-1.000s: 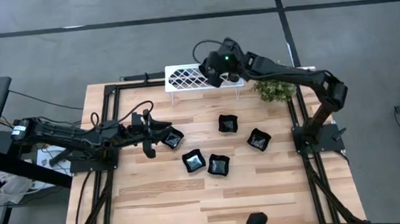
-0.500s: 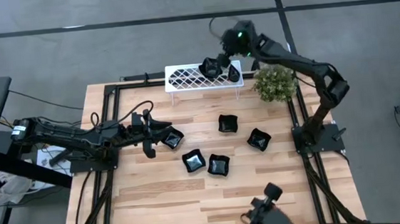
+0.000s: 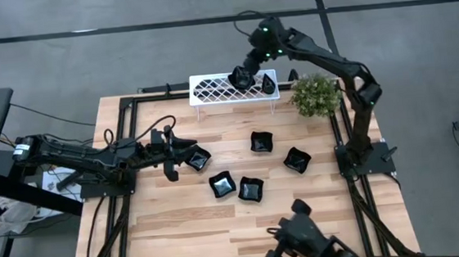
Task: Pick & Place Mini shaped plates
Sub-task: Stack the leaf shaped plate on top of the leaf shaped plate on the shelf
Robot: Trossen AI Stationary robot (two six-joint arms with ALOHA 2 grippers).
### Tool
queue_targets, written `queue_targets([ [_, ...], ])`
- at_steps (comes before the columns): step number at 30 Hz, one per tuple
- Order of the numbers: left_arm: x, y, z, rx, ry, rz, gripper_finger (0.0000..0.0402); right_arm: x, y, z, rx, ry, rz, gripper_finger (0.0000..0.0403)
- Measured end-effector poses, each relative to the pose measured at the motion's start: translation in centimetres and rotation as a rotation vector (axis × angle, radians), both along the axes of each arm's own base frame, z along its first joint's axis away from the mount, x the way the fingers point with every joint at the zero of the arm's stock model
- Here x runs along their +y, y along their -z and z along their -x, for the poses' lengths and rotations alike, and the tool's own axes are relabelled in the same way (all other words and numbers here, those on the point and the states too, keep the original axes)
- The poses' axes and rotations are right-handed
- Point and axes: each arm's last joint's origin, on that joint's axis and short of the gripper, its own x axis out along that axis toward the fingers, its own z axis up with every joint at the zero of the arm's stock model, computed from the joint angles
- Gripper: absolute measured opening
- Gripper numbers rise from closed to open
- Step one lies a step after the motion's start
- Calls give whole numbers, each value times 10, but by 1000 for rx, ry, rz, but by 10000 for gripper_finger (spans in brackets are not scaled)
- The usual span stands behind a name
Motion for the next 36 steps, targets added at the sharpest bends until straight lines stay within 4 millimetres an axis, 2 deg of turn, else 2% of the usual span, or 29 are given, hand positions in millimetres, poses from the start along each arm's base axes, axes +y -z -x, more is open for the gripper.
queue_targets([
  [8, 0, 0, 0, -1, 0, 0, 102, -21, 9, -30, 63, -21, -55, 0],
  [11, 0, 0, 0, -1, 0, 0, 102, -25, 19, -39, 121, -44, -89, 0],
  [13, 0, 0, 0, -2, 0, 0, 102, -25, 23, -45, 147, -65, -102, 0],
  [20, 0, -1, 0, -7, 0, 1, 102, -18, 19, -60, 147, -128, -51, 0],
  [25, 0, -1, 0, -8, 0, 1, 102, -12, 11, -61, 138, -151, -30, 0],
  [36, 0, -1, 0, -15, 0, 2, 102, -2, 11, -67, 161, -194, -28, 0],
])
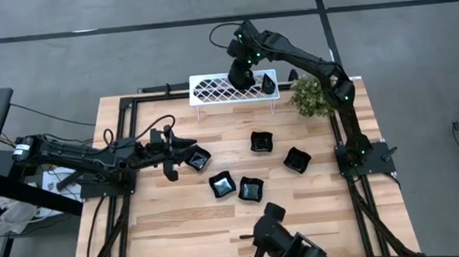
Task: Pick & Place Mini shaped plates
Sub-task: Stack the leaf shaped plate on top of the leaf shaped plate on the shelf
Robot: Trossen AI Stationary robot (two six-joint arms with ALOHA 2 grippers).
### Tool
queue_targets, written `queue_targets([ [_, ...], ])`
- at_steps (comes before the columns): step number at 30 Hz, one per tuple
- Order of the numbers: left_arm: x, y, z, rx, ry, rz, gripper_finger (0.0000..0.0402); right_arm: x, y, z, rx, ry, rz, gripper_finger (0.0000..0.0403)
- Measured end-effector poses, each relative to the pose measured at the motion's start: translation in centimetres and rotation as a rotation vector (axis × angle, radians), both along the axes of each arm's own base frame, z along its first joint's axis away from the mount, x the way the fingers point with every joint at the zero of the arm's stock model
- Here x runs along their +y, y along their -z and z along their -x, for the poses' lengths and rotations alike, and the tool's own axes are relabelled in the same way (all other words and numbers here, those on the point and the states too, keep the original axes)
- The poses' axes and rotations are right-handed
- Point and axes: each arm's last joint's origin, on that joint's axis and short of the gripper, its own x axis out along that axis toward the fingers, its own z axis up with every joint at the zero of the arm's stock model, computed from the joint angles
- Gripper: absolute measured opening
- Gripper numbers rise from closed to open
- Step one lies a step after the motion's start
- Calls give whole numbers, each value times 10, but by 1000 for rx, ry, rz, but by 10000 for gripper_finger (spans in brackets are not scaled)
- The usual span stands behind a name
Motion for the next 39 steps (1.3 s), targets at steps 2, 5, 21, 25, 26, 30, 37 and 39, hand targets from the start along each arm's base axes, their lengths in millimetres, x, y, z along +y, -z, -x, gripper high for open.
queue_targets([
  [2, 0, 0, 0, 0, 0, 0, 102, -1, -2, 1, 18, 42, 39, 0],
  [5, 0, 0, 0, 0, 0, 0, 102, -5, -4, 4, 59, 136, 102, 0],
  [21, 0, 0, 0, 0, 0, 0, 102, 14, 3, -1, 173, 54, 67, 0],
  [25, 0, 0, 0, 0, 0, 0, 102, 18, 2, -7, 158, 35, 85, 0],
  [26, 0, 0, 0, 0, 0, 0, 102, 19, 2, -7, 161, 28, 88, 0],
  [30, 0, 0, 0, 0, 0, 0, 102, 18, 1, -8, 156, 18, 101, 0],
  [37, 0, 0, 0, 0, 0, 0, 102, 17, -2, -13, 86, -39, 120, 0],
  [39, 0, 0, 0, 0, 0, 0, 102, 18, -3, -15, 48, -76, 99, 0],
])
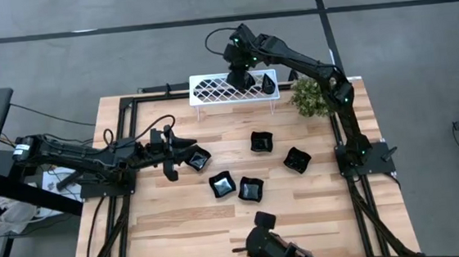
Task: Pick & Place Mini shaped plates
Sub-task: Stack the leaf shaped plate on top of the leaf shaped plate on the shelf
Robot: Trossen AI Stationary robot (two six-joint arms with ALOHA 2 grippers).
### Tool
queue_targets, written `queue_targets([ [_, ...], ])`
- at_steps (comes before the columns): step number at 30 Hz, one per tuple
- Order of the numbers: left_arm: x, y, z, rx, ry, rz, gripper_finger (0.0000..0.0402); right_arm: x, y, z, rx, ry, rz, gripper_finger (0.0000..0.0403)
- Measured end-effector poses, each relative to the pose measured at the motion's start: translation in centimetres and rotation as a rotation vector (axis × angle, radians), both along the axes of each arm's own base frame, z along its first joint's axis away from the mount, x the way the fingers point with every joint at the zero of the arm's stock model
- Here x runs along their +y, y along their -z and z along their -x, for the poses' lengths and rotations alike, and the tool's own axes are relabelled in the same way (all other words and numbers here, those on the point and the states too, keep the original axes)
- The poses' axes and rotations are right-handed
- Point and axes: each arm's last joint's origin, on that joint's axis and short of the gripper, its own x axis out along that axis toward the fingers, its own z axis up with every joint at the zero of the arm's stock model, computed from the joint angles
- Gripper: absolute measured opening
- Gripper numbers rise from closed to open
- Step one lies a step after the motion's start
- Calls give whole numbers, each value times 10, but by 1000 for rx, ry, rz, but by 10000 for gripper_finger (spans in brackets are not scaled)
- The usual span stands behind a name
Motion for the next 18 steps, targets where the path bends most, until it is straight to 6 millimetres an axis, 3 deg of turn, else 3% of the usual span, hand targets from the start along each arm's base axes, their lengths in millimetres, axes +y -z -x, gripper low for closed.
queue_targets([
  [4, 0, 0, 0, 0, 0, 0, 102, 7, -3, -4, -7, -62, -20, 0],
  [14, 0, 0, 0, -1, 0, 0, 102, 42, -51, 0, 44, -80, -70, 0],
  [18, 0, 0, 0, 0, 0, 0, 102, 56, -57, 3, 87, -90, -122, 0],
])
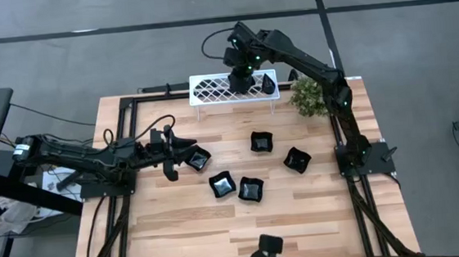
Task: Pick & Place Mini shaped plates
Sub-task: Stack the leaf shaped plate on top of the leaf shaped plate on the shelf
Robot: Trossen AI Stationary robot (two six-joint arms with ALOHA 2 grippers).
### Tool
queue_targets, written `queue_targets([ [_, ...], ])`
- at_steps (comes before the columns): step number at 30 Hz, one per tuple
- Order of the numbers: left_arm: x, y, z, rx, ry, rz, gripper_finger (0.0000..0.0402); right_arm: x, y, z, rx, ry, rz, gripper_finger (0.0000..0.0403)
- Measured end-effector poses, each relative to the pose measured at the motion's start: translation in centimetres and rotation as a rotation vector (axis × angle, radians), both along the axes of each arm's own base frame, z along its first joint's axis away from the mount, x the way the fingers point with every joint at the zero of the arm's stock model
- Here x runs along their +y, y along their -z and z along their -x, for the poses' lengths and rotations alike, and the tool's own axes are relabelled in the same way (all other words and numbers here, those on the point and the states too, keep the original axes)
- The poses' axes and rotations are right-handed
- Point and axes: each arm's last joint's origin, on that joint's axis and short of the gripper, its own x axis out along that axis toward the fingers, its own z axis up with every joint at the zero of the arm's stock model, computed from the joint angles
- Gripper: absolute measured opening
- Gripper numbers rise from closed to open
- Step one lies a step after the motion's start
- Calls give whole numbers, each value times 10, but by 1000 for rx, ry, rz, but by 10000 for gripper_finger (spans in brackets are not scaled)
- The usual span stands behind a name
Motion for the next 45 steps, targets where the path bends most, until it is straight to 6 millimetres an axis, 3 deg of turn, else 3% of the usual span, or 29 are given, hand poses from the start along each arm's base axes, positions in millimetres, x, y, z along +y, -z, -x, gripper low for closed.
queue_targets([
  [4, 0, 0, 0, 0, 0, 0, 102, 12, 5, 6, 107, -37, -56, 0],
  [11, 0, 0, 0, 0, 0, 0, 102, 21, 6, 2, 119, -67, -70, 0],
  [22, 0, 0, 0, 0, 0, 0, 102, 20, 17, 2, 132, -128, -162, 0],
  [27, 0, 0, 0, 0, 0, 0, 102, 14, 32, -5, 171, -108, -154, 0],
  [30, 0, 0, 0, 0, 1, 0, 102, 19, 34, -9, 177, -110, -165, 0],
  [33, 0, 0, 0, 0, 0, 0, 102, 33, 29, -12, 182, -133, -167, 0],
  [40, 0, 0, 0, 0, 0, 0, 102, 67, -4, -4, 118, -199, -119, 0],
  [45, 0, 0, 0, 0, 1, 0, 102, 71, -6, 21, 14, -116, -36, 0],
])
